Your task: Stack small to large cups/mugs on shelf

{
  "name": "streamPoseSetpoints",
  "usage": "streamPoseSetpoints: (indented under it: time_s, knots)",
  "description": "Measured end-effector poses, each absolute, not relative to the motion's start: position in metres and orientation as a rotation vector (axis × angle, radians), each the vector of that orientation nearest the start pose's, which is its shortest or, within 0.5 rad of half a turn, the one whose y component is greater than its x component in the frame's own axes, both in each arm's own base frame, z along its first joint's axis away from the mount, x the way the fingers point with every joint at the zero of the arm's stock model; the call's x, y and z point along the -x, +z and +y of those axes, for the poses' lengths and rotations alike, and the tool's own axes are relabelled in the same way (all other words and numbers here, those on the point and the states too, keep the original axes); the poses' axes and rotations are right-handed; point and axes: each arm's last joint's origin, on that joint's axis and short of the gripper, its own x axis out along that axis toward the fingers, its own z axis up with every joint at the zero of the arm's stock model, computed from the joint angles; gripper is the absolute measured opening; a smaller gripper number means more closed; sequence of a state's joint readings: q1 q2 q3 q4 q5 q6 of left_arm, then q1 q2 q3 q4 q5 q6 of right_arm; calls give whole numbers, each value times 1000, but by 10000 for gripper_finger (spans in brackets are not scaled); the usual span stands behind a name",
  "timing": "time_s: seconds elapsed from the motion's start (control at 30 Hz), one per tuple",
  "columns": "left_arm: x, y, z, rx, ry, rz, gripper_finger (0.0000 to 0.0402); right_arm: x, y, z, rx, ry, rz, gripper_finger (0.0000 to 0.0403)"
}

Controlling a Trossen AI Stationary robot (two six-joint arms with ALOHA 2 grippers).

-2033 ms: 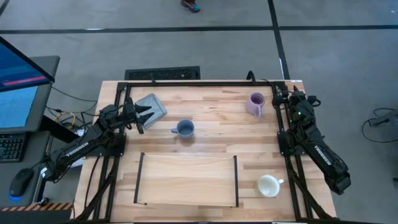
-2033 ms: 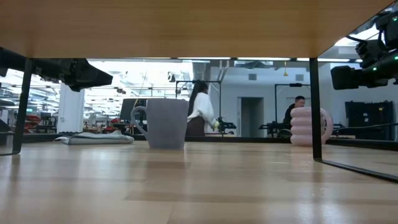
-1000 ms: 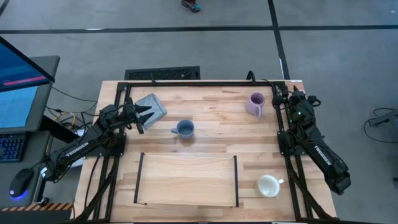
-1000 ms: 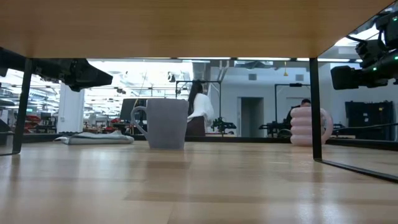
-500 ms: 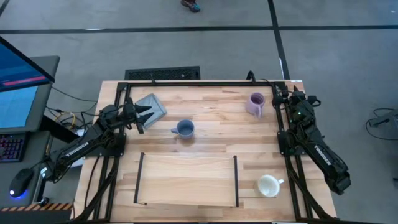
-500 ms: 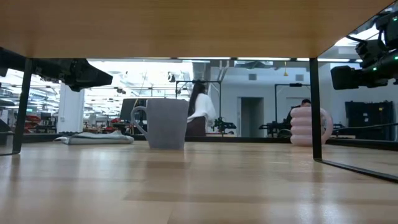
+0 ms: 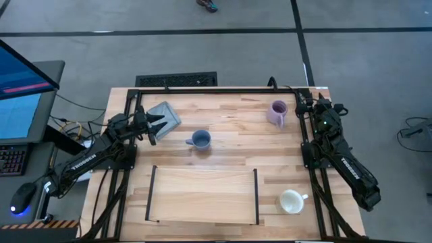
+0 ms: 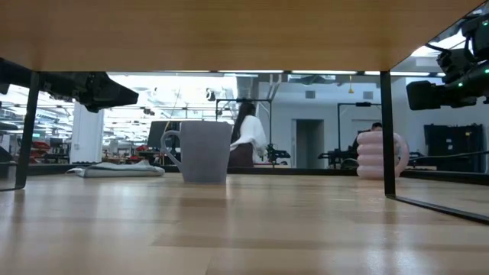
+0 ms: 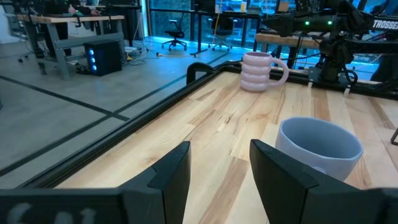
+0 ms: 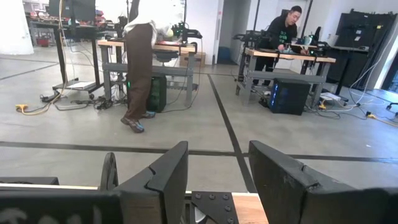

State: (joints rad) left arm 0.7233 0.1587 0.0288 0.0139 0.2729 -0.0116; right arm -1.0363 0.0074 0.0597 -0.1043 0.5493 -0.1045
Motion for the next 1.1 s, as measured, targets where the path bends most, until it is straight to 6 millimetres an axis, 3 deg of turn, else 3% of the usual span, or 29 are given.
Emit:
streamPoseSetpoints:
  time_s: [0.7, 0.87, 1.1]
  knots:
    - [-84, 162, 64, 67, 451, 100, 156, -33, 174, -85, 70, -1578, 127, 193]
    - [-84, 162, 64, 67, 450, 100, 156, -33, 174, -85, 4, -1572, 56, 193]
    - [-84, 162, 64, 67, 451, 100, 156, -38, 181, -83, 3, -1381, 12, 193]
